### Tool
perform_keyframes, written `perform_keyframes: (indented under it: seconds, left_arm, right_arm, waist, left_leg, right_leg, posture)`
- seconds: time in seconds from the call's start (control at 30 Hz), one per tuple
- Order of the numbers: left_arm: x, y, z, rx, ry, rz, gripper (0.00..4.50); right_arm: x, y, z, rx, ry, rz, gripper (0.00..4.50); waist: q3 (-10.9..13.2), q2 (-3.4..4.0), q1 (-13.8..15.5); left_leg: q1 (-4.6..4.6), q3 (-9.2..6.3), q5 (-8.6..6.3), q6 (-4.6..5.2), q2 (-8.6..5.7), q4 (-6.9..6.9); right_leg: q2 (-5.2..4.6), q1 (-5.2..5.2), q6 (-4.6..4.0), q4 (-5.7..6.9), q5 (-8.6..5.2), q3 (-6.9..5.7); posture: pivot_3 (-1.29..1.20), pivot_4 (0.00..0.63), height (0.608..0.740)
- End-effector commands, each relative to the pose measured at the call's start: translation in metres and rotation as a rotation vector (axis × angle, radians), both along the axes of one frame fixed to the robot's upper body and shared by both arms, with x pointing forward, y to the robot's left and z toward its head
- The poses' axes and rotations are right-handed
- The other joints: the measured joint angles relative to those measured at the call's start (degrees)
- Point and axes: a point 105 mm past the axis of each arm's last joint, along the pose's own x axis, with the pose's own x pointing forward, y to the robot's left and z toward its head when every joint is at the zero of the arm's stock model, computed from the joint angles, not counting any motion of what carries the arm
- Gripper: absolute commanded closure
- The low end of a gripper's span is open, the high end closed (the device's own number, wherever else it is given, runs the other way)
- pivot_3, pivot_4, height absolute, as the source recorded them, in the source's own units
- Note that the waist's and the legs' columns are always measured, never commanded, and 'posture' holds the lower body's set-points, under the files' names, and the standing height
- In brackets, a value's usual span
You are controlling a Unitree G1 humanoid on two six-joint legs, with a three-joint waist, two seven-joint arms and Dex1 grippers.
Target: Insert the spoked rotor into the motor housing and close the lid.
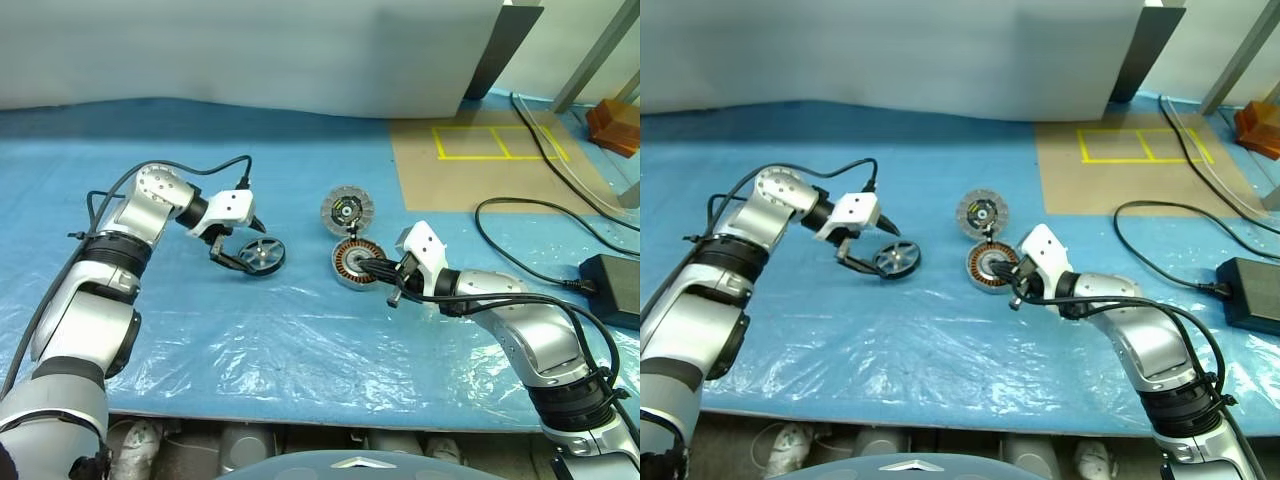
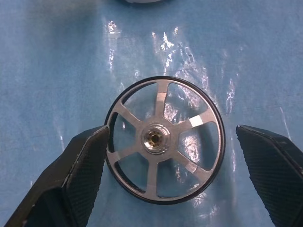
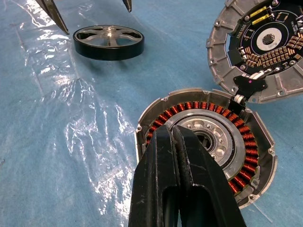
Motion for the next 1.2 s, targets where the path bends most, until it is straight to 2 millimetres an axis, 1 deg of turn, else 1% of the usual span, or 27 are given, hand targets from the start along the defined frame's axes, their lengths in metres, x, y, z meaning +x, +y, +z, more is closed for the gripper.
perform_keyframes:
  seconds: [0.03,0.13,0.43,0.57,0.67,0.93,1.03,1.17,1.2]
  left_arm:
    - [0.008,-0.002,0.011,-0.002,-0.064,-0.004,0.57]
    - [0.007,-0.002,0.008,0.013,-0.068,-0.018,1.53]
    - [0.007,0.006,-0.005,0.086,-0.097,-0.043,1.53]
    - [0.010,0.000,-0.012,0.089,-0.102,-0.030,1.53]
    - [0.005,-0.007,-0.018,0.078,-0.077,-0.061,1.53]
    - [0.000,-0.006,-0.029,0.113,-0.066,-0.081,1.53]
    - [-0.005,-0.002,-0.032,0.121,-0.053,-0.100,2.08]
    - [-0.006,-0.003,-0.032,0.100,-0.059,-0.090,3.09]
    - [-0.005,-0.004,-0.030,0.082,-0.063,-0.082,3.18]
  right_arm:
    - [-0.002,0.001,0.004,0.001,-0.025,0.009,4.50]
    - [-0.003,0.001,0.003,0.001,-0.022,0.005,4.50]
    - [-0.003,-0.001,0.000,-0.005,-0.018,-0.008,4.50]
    - [-0.003,-0.002,-0.002,-0.008,-0.015,-0.011,4.50]
    - [-0.003,-0.002,-0.002,-0.017,-0.020,-0.012,4.50]
    - [-0.003,-0.002,-0.003,-0.014,-0.019,-0.018,4.50]
    - [-0.004,-0.002,-0.003,-0.013,-0.019,-0.019,4.50]
    - [-0.004,-0.001,-0.002,-0.014,-0.020,-0.017,4.50]
    - [-0.004,-0.001,-0.003,-0.014,-0.021,-0.016,4.50]
  waist:
    - [0.00,0.00,0.02]
    - [0.01,-0.01,0.01]
    - [0.01,-0.01,0.05]
    - [0.01,-0.01,0.15]
    - [0.01,-0.02,0.30]
    - [0.01,-0.02,0.27]
    - [0.01,-0.01,0.29]
    - [0.00,0.00,0.31]
    - [0.00,0.00,0.32]
  left_leg:
    - [-0.01,0.00,0.00,0.00,0.00,0.00]
    - [-0.02,-0.01,0.00,0.00,0.00,0.00]
    - [-0.02,-0.03,0.00,0.00,0.00,0.01]
    - [-0.02,-0.03,0.00,0.00,0.00,0.01]
    - [-0.03,-0.03,0.00,0.00,-0.01,0.02]
    - [-0.01,-0.03,0.00,0.00,-0.01,0.02]
    - [0.01,-0.03,0.00,0.00,-0.01,0.02]
    - [0.16,-0.03,0.00,0.00,-0.02,0.02]
    - [0.19,-0.02,0.00,0.00,-0.02,0.02]
  right_leg:
    - [0.00,0.00,0.00,0.00,0.00,0.00]
    - [0.00,0.00,0.01,0.00,0.00,-0.01]
    - [0.00,0.00,0.01,0.00,0.01,-0.01]
    - [0.00,0.00,0.02,0.00,0.01,-0.02]
    - [-0.02,0.01,0.02,0.00,0.01,-0.01]
    - [-0.02,0.01,0.02,0.02,0.01,-0.01]
    - [-0.02,0.01,0.02,0.03,0.01,-0.01]
    - [-0.04,0.14,0.01,0.03,0.01,-0.01]
    - [-0.05,0.17,0.01,0.03,0.00,0.00]
  posture:
    - [0.00,0.150,0.740]
    - [0.00,0.150,0.740]
    - [0.00,0.150,0.740]
    - [0.00,0.150,0.740]
    - [0.00,0.150,0.740]
    - [0.00,0.150,0.740]
    - [0.00,0.150,0.740]
    - [0.00,0.150,0.740]
    - [0.00,0.150,0.740]
